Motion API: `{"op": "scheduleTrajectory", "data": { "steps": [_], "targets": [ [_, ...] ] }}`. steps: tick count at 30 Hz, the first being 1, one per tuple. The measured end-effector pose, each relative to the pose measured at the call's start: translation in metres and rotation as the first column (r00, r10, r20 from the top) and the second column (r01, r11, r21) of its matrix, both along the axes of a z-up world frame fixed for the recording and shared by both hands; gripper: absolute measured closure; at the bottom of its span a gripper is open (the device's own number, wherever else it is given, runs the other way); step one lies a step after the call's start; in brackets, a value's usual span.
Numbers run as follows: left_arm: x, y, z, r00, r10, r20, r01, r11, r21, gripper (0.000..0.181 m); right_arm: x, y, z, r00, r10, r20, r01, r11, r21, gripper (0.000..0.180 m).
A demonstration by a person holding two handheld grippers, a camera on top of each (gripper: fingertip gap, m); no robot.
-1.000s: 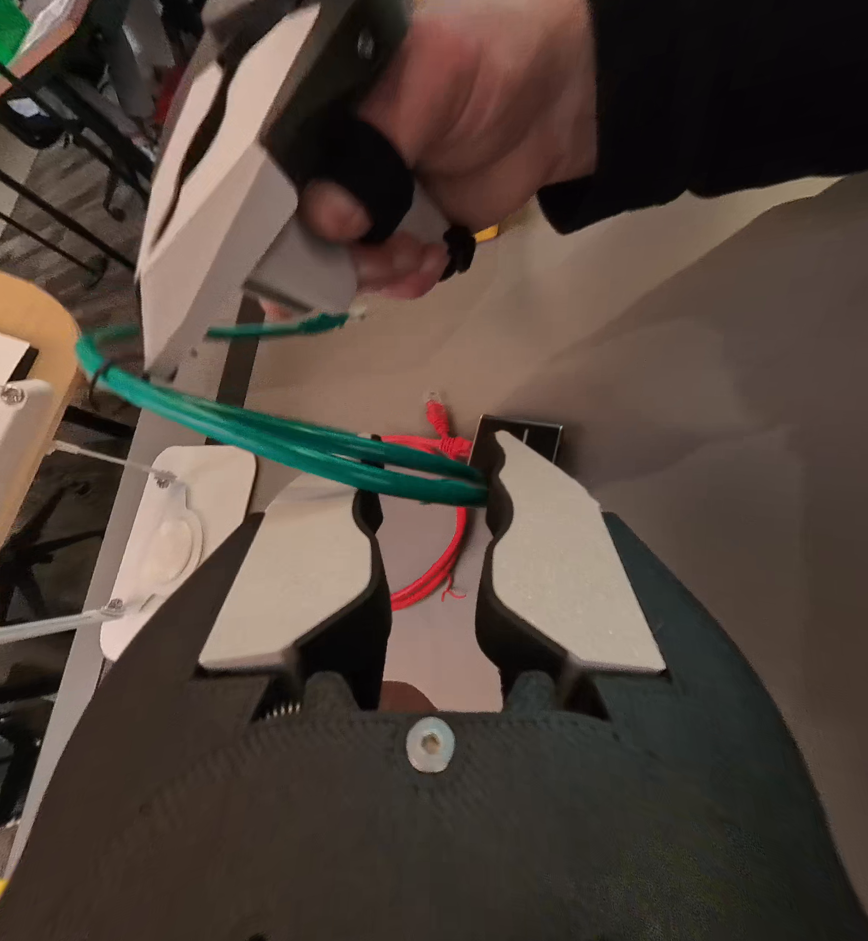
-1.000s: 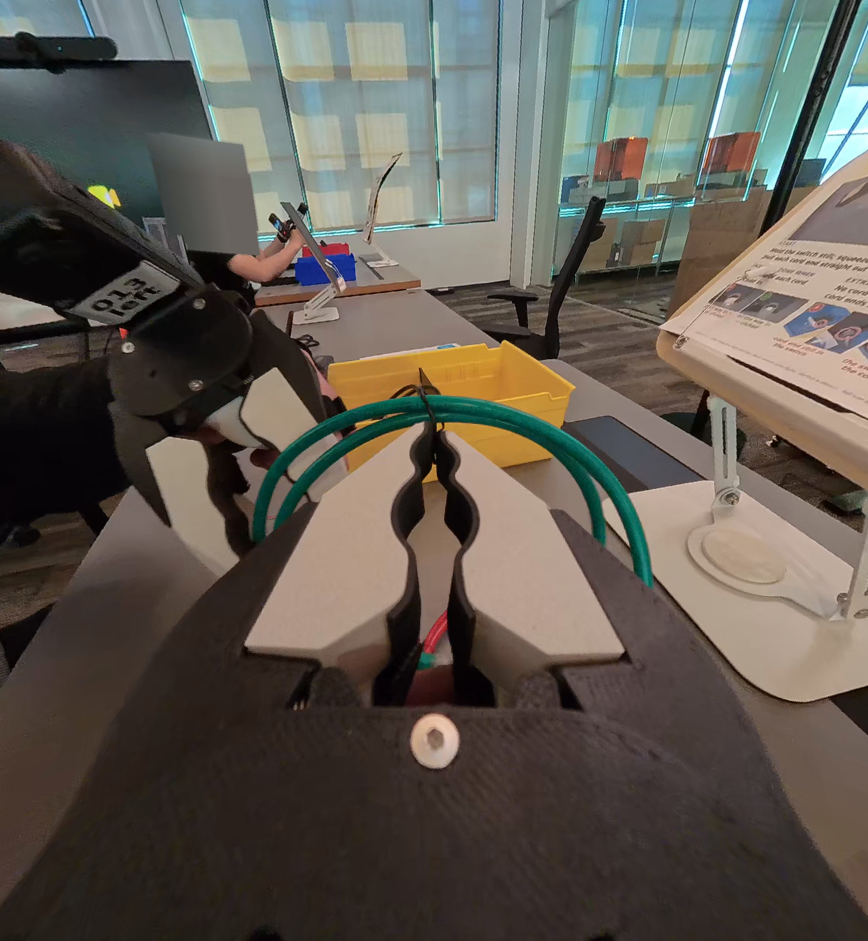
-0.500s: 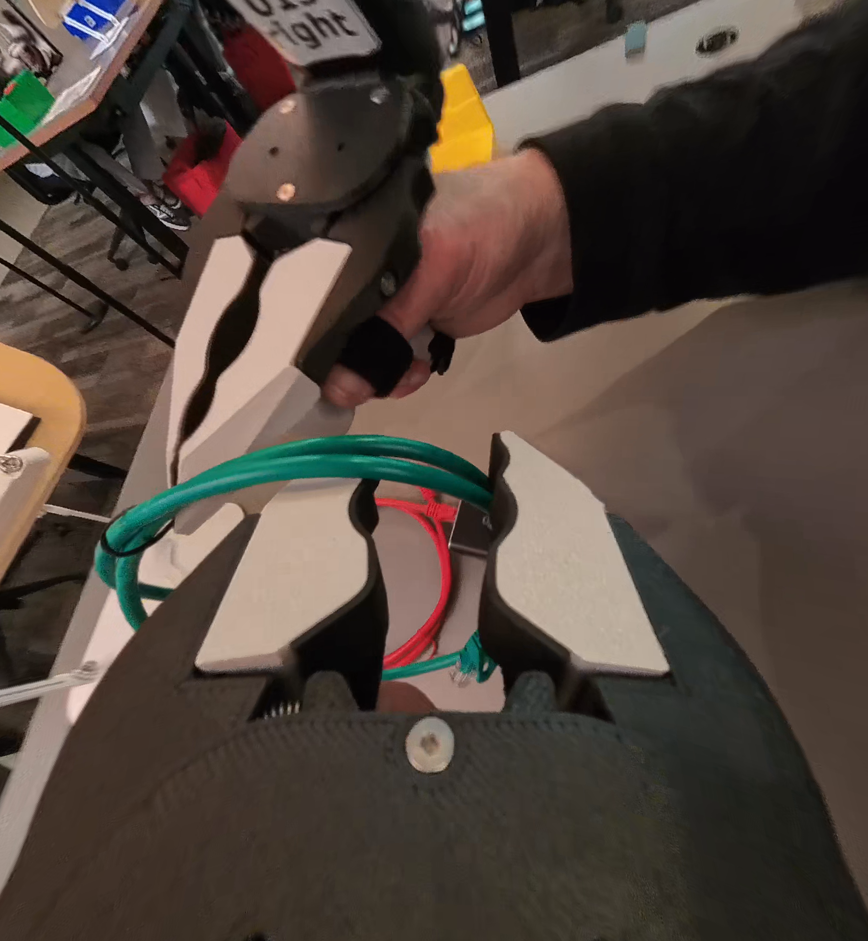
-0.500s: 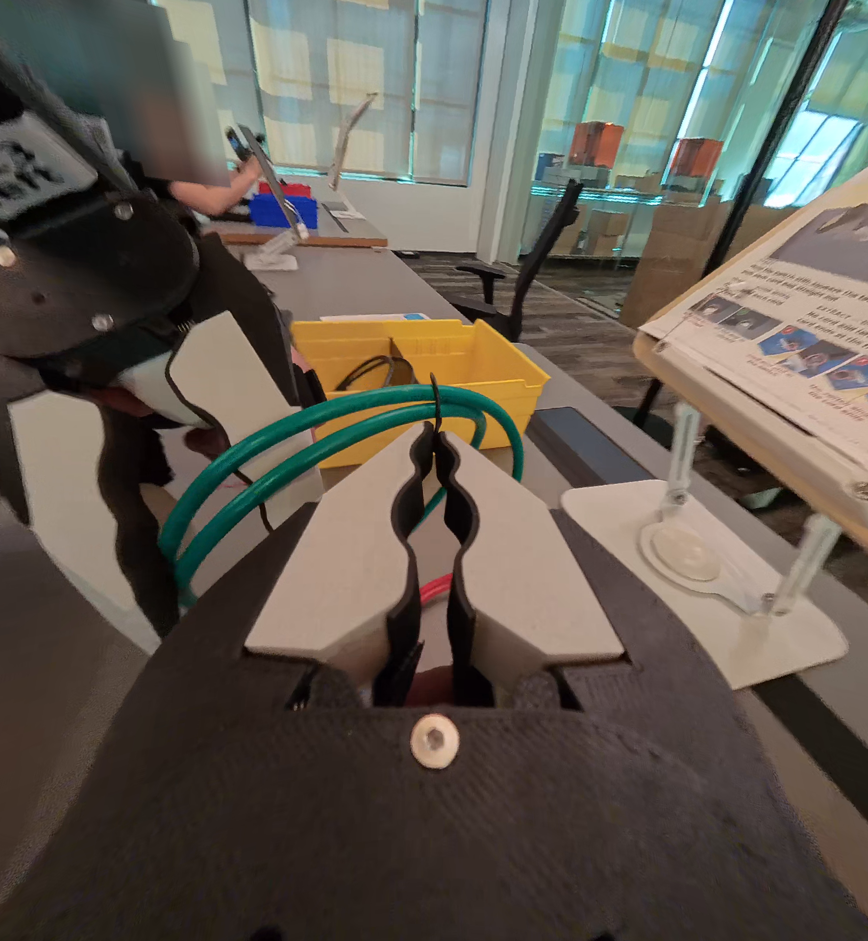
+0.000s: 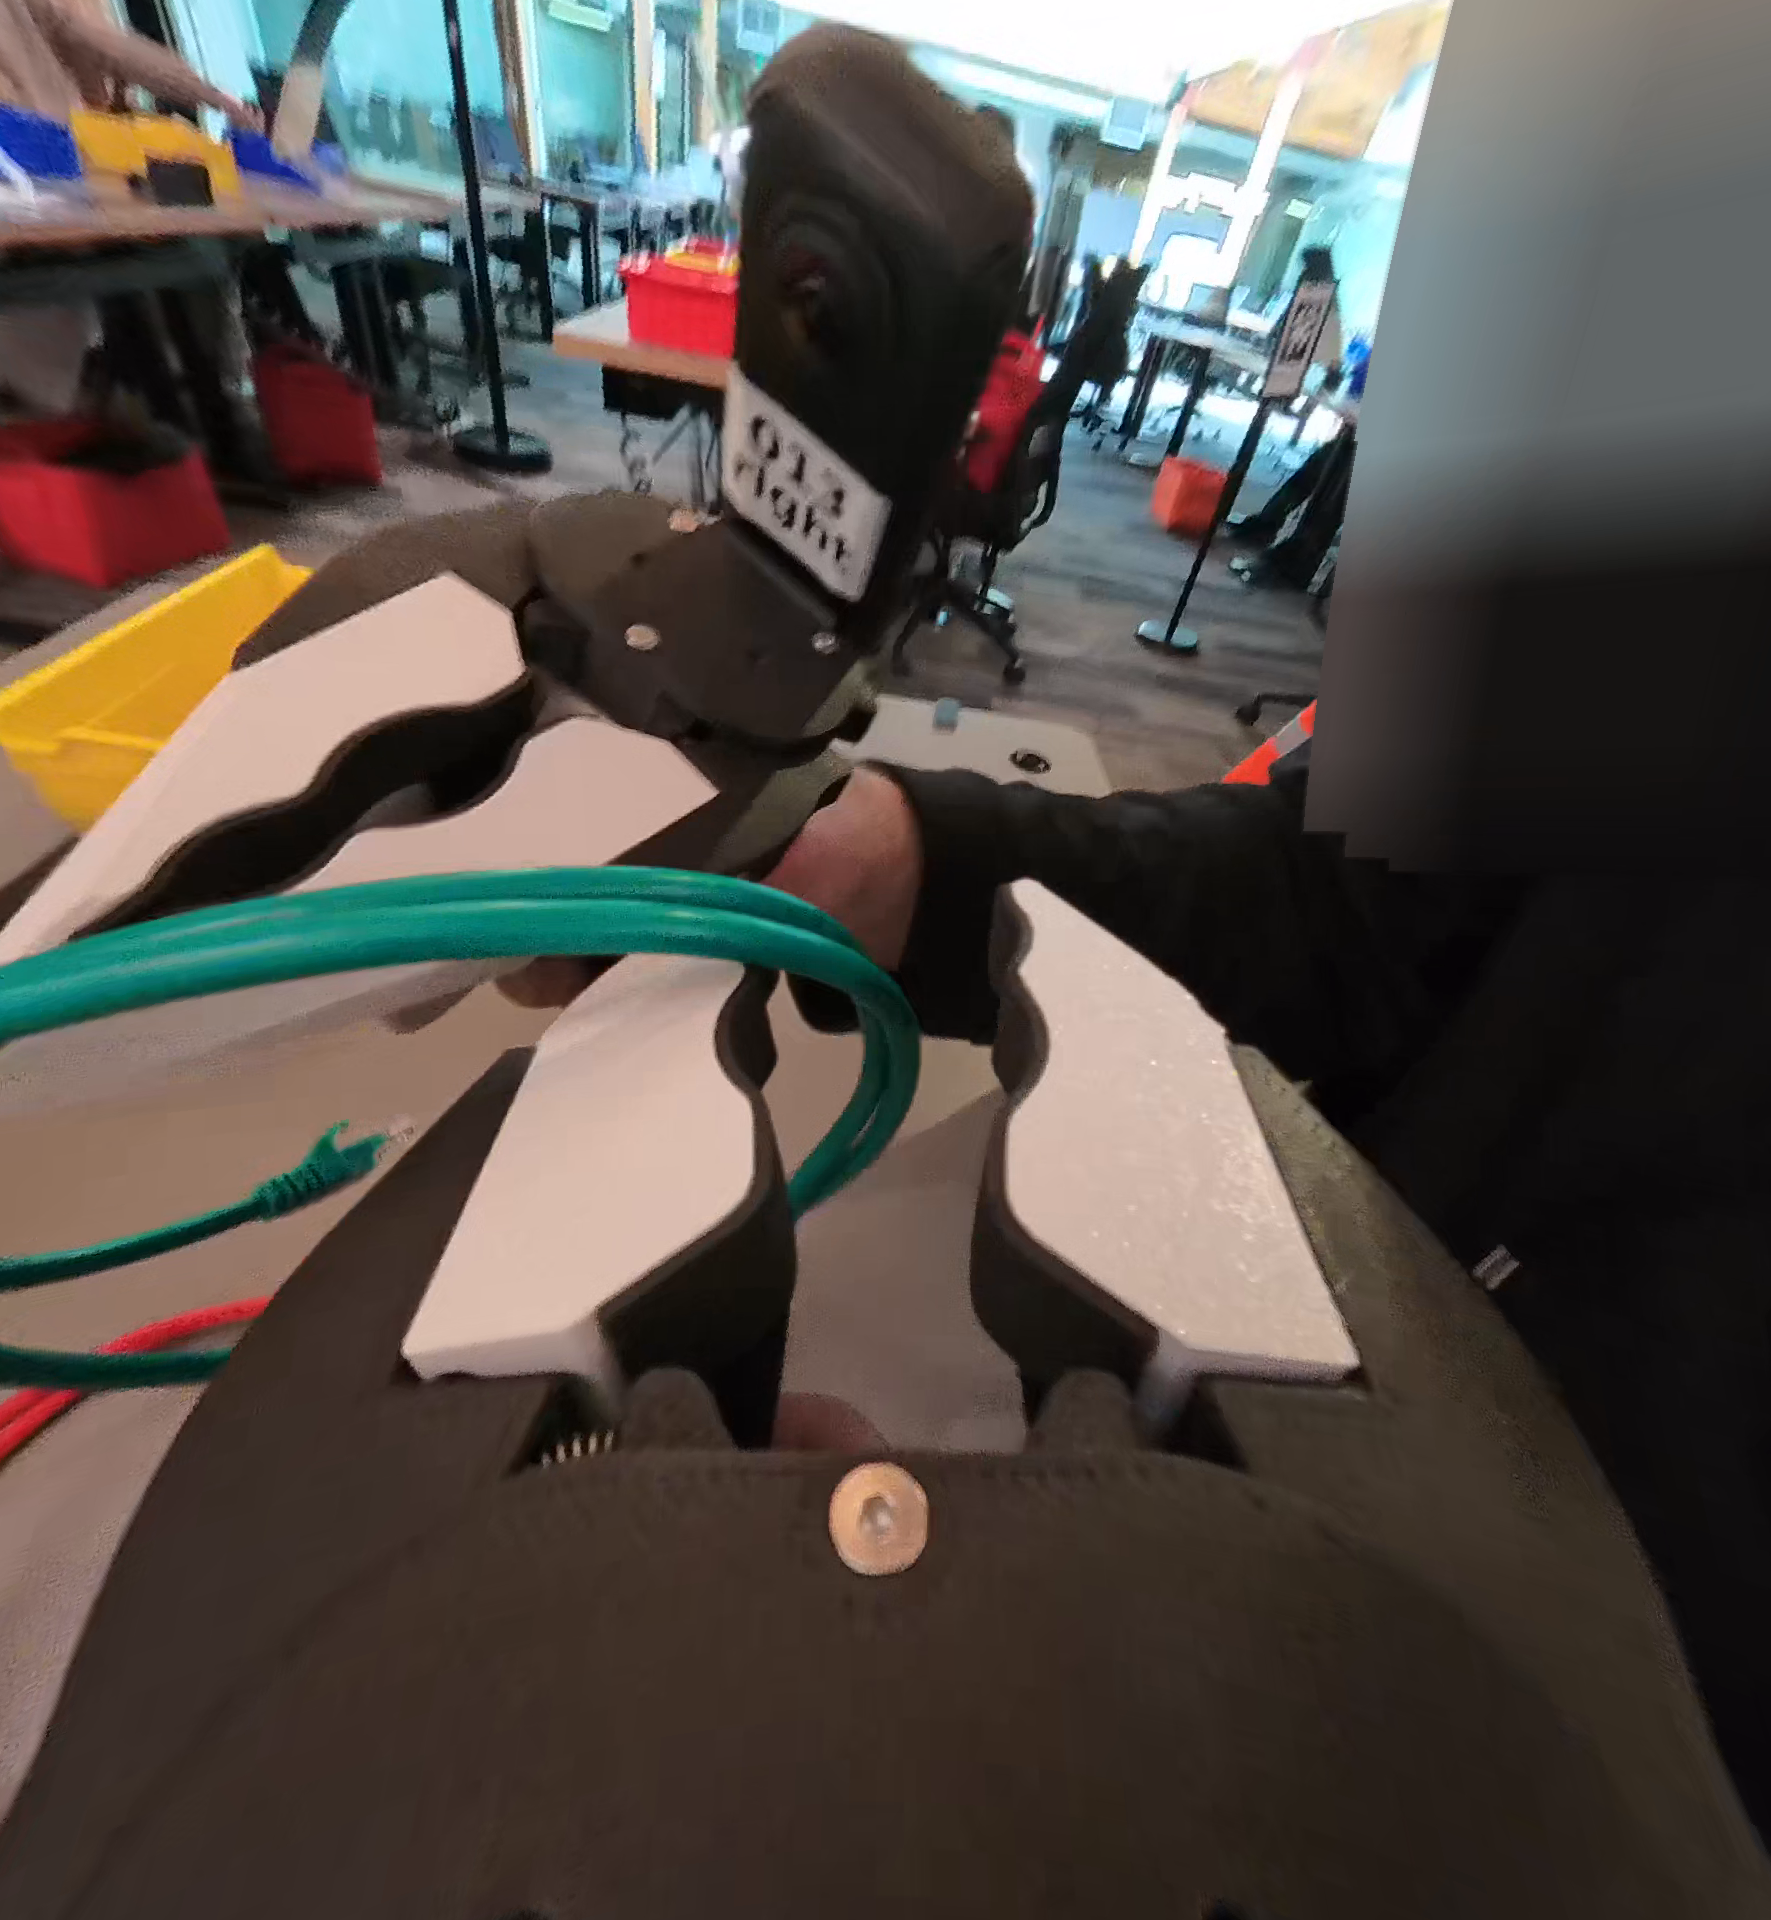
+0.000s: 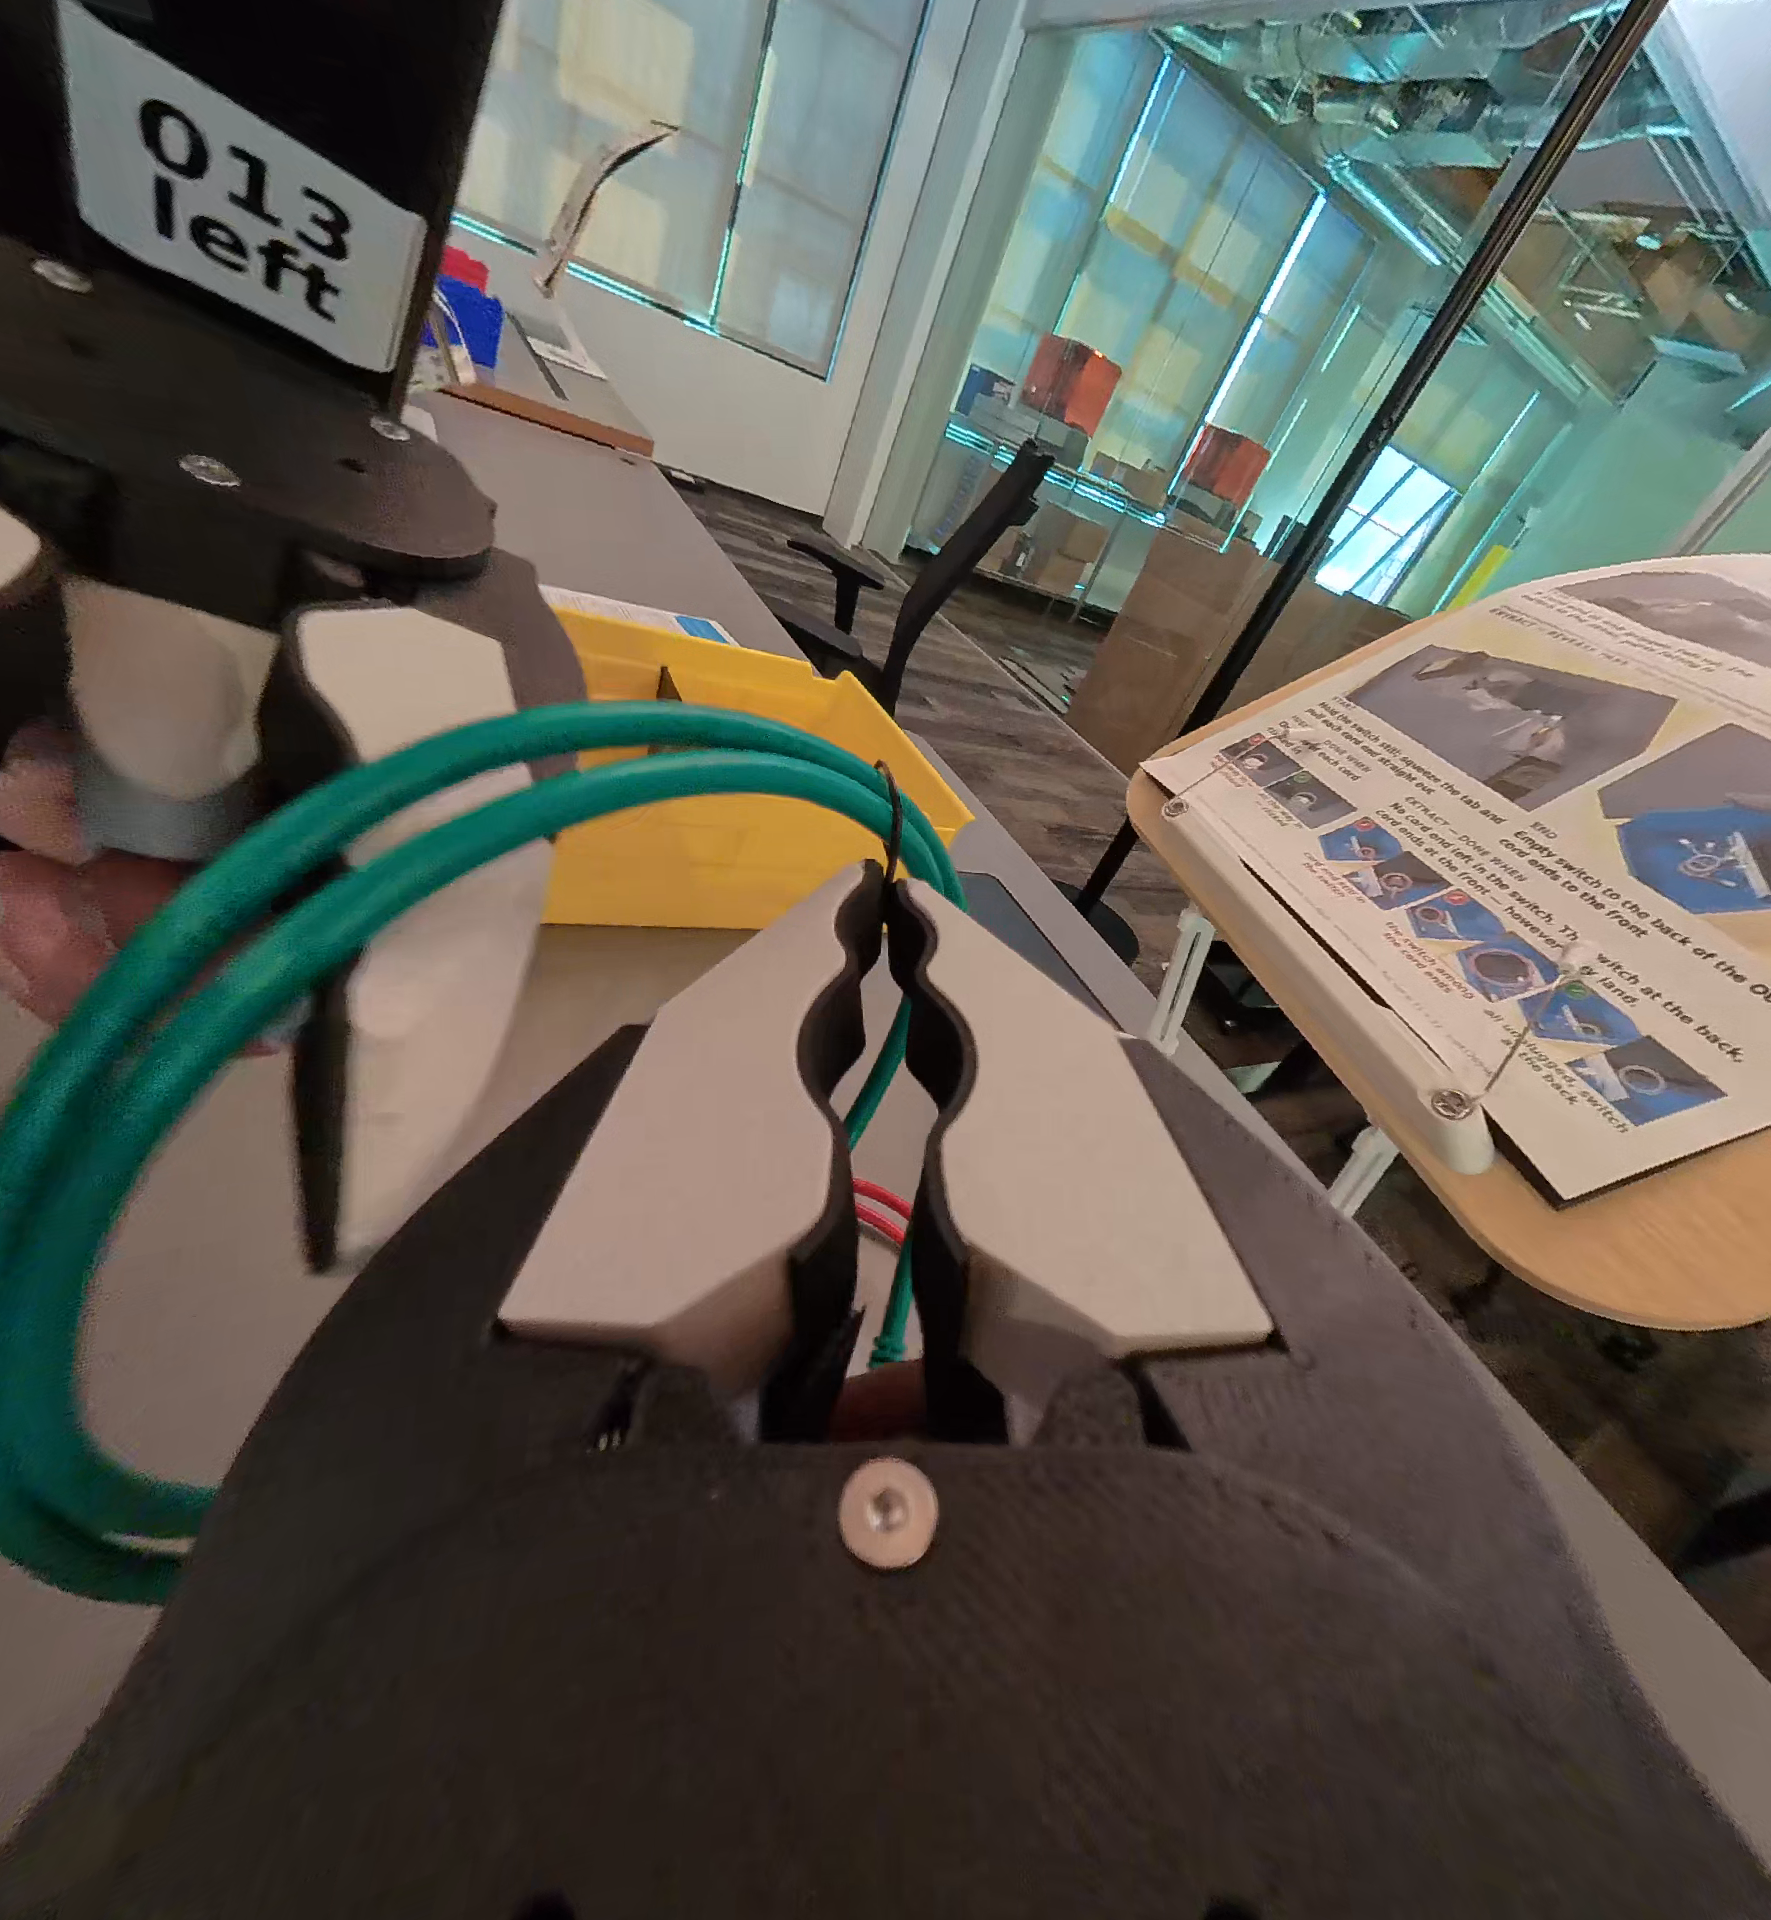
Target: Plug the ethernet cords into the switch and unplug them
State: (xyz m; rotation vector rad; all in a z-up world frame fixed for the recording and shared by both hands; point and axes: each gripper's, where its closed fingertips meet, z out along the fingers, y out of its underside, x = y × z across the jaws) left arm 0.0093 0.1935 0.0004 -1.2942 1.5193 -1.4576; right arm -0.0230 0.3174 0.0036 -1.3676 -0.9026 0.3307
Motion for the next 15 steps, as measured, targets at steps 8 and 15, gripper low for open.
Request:
{"op": "scheduleTrajectory", "data": {
  "steps": [8,15],
  "targets": [
    [-0.015,0.007,0.037,0.992,0.043,0.118,-0.048,0.998,0.035,0.137,-0.002,-0.001,-0.009,0.999,0.022,0.045,-0.022,1.0,-0.018,0.18],
    [-0.015,0.019,0.041,0.998,0.061,-0.013,-0.059,0.993,0.098,0.134,-0.02,-0.008,-0.019,0.993,0.083,0.081,-0.079,0.995,-0.054,0.18]
  ]
}}
